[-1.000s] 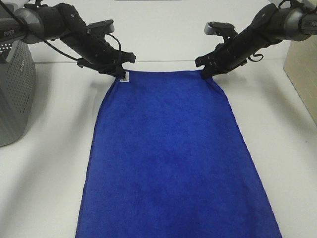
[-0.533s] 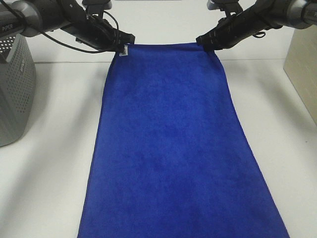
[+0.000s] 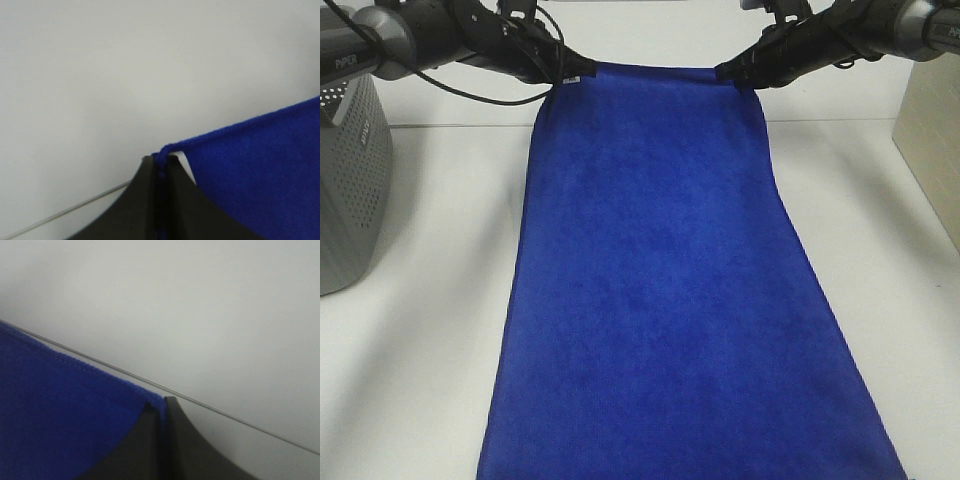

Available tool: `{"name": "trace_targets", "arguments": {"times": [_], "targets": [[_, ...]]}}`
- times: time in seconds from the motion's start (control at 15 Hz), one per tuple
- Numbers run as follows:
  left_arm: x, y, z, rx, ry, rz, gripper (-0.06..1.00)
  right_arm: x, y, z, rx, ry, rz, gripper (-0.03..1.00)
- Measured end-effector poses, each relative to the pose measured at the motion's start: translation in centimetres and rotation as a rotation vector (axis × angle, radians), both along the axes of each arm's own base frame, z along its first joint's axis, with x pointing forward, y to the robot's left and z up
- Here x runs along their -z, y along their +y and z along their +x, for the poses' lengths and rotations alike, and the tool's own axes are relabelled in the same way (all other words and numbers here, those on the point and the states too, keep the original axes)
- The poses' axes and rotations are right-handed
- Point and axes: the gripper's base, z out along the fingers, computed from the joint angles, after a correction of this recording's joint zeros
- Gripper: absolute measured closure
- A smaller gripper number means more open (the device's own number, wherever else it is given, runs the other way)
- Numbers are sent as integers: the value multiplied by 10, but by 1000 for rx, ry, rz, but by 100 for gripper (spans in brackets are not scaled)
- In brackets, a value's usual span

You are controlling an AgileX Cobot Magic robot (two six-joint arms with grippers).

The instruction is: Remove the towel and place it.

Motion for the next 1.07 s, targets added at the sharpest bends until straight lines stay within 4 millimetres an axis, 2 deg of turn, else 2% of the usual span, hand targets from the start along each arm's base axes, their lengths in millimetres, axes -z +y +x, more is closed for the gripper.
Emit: {"name": "trace_targets", "arguments": {"times": [0.27,0.53,0.8,0.93,1.07], "targets": [[17,-1,3,1,-18,29,94,7,-1,2,13,-6,-4,95],[20,-3,4,-12,-53,29,94,16,-1,3,20,-2,-9,95],[42,-3,6,-19,-40,40,94,22,-3,6,40,-21,-13,95],[47,-5,6,-21,-48,41,94,23,-2,7,47,-33,-15,95],[47,-4,6,-25,-55,40,94,37,-3,7,53,-14,-18,95]]}}
